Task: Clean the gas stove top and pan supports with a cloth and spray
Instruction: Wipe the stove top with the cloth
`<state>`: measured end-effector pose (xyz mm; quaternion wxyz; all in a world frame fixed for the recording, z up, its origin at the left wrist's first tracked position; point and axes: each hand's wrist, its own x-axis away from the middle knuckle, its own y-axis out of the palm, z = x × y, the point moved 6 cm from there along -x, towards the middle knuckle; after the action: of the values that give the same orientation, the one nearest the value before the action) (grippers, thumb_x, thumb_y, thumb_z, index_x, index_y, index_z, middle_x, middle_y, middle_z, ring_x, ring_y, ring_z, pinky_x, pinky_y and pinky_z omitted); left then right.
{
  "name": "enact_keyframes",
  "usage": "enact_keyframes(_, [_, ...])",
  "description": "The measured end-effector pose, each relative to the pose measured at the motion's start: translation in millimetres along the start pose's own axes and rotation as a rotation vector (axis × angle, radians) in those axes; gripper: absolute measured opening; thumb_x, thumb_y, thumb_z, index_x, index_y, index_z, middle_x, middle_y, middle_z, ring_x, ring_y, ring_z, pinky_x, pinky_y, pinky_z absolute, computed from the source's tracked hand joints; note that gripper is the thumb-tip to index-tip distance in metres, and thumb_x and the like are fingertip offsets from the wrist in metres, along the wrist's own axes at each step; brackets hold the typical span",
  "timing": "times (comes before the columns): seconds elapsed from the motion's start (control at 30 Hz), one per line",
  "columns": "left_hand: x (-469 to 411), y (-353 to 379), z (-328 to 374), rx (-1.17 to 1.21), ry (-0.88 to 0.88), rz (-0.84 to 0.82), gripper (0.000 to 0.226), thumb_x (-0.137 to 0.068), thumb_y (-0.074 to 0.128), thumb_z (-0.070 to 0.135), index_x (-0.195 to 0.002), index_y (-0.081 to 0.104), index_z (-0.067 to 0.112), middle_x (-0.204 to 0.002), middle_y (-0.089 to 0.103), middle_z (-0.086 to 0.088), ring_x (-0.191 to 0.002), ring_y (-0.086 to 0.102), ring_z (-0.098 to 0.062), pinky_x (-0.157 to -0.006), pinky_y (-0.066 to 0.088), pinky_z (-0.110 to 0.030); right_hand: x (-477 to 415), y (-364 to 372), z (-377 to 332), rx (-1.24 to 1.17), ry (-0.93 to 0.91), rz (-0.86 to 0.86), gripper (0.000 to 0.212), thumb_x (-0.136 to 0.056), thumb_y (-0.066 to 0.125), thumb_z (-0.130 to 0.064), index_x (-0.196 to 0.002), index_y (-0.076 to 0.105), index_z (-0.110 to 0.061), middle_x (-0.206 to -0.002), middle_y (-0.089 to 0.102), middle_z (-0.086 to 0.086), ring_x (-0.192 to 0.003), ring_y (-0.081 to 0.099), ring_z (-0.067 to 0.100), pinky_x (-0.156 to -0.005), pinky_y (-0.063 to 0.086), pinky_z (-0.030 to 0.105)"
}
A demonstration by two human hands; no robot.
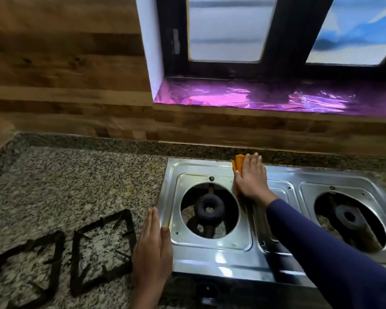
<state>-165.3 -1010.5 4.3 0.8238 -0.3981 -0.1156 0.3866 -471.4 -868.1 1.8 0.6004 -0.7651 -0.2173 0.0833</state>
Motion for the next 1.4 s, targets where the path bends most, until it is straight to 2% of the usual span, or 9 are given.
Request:
enact_keyframes(0.1, [0, -3, -8, 0.268, -0.073, -0.004, 0.094, -0.076, 0.000, 0.087, -0.152, 0.021, 0.035, -0.154, 0.032, 0.014, -0.129, 0.050, -0.015, -0.089, 0.047, -0.034, -11, 9, -48, 0.024, -0.183, -0.081, 0.066, -0.105, 0.026, -0.039, -0.156, -0.001, -0.007, -0.164, -0.011, 0.015, -0.151, -0.013, 0.026, -0.120, -0.007, 0.040])
enact_keyframes(0.2, [-3, -4, -17, 0.750, -0.180, -0.049, 0.102, -0.068, 0.018, 0.096, -0.149, 0.022, 0.035, -0.150, 0.033, 0.022, -0.136, 0.034, 0.008, -0.114, 0.025, -0.029, -7, 27, -115, 0.046, -0.408, -0.145, 0.066, -0.105, 0.026, -0.040, -0.157, -0.001, -0.009, -0.164, -0.010, 0.011, -0.151, -0.013, 0.023, -0.119, -0.009, 0.038])
enact_keyframes(0.27, [-6, -7, -26, 0.895, -0.273, -0.058, 0.110, -0.061, 0.024, 0.099, -0.150, 0.025, 0.034, -0.151, 0.036, 0.018, -0.138, 0.032, 0.004, -0.116, 0.019, -0.032, 1, 36, -153, 0.078, -0.510, -0.148, 0.066, -0.105, 0.025, -0.040, -0.157, -0.002, -0.010, -0.164, -0.012, 0.011, -0.151, -0.014, 0.023, -0.119, -0.011, 0.038])
enact_keyframes(0.37, [-7, -16, -39, 0.965, -0.355, -0.006, 0.117, -0.056, 0.023, 0.101, -0.151, 0.027, 0.032, -0.151, 0.038, 0.016, -0.138, 0.032, -0.002, -0.113, 0.016, -0.031, 22, 48, -185, 0.085, -0.638, -0.152, 0.065, -0.105, 0.024, -0.041, -0.157, -0.002, -0.011, -0.164, -0.011, 0.010, -0.151, -0.015, 0.022, -0.121, -0.009, 0.039])
enact_keyframes(0.6, [-18, -31, -57, 0.993, -0.400, 0.091, 0.083, -0.089, -0.006, 0.066, -0.149, 0.033, 0.025, -0.156, 0.034, 0.004, -0.143, 0.029, -0.010, -0.118, 0.014, -0.035, 145, 66, -185, 0.044, -1.016, -0.176, 0.063, -0.105, 0.026, -0.041, -0.157, 0.004, -0.013, -0.164, -0.005, 0.009, -0.151, -0.010, 0.022, -0.122, -0.010, 0.037])
enact_keyframes(0.83, [-49, -48, -26, 0.921, -0.293, 0.026, 0.086, -0.091, -0.013, 0.063, -0.147, 0.039, 0.023, -0.153, 0.039, 0.003, -0.141, 0.033, -0.010, -0.117, 0.017, -0.035, 217, 73, -176, -0.020, -1.213, -0.244, 0.058, -0.102, 0.038, -0.029, -0.153, 0.027, -0.005, -0.161, 0.020, 0.017, -0.150, 0.016, 0.030, -0.121, 0.014, 0.047])
enact_keyframes(0.97, [-41, -56, -6, 0.880, -0.232, -0.015, 0.089, -0.085, -0.010, 0.069, -0.145, 0.041, 0.027, -0.152, 0.041, 0.006, -0.140, 0.034, -0.008, -0.117, 0.018, -0.035, 234, 56, -154, -0.133, -1.203, -0.264, 0.058, -0.099, 0.050, -0.018, -0.152, 0.031, -0.006, -0.160, 0.024, 0.014, -0.149, 0.020, 0.028, -0.121, 0.012, 0.041])
enact_keyframes(1.17, [-5, -60, -19, 0.857, -0.276, -0.039, 0.100, -0.077, -0.007, 0.080, -0.145, 0.043, 0.026, -0.151, 0.042, 0.007, -0.140, 0.034, -0.010, -0.115, 0.019, -0.035, 220, 55, -119, -0.025, -1.001, -0.127, 0.060, -0.100, 0.037, -0.035, -0.152, 0.031, -0.007, -0.159, 0.027, 0.016, -0.149, 0.022, 0.031, -0.122, 0.012, 0.043])
enact_keyframes(1.4, [16, -58, -25, 0.879, -0.338, -0.051, 0.094, -0.078, -0.004, 0.073, -0.141, 0.045, 0.023, -0.151, 0.041, 0.001, -0.142, 0.032, -0.014, -0.116, 0.018, -0.033, 213, 67, -180, 0.064, -0.901, -0.082, 0.062, -0.104, 0.026, -0.040, -0.156, 0.014, -0.008, -0.164, 0.008, 0.014, -0.152, 0.004, 0.028, -0.123, 0.005, 0.044])
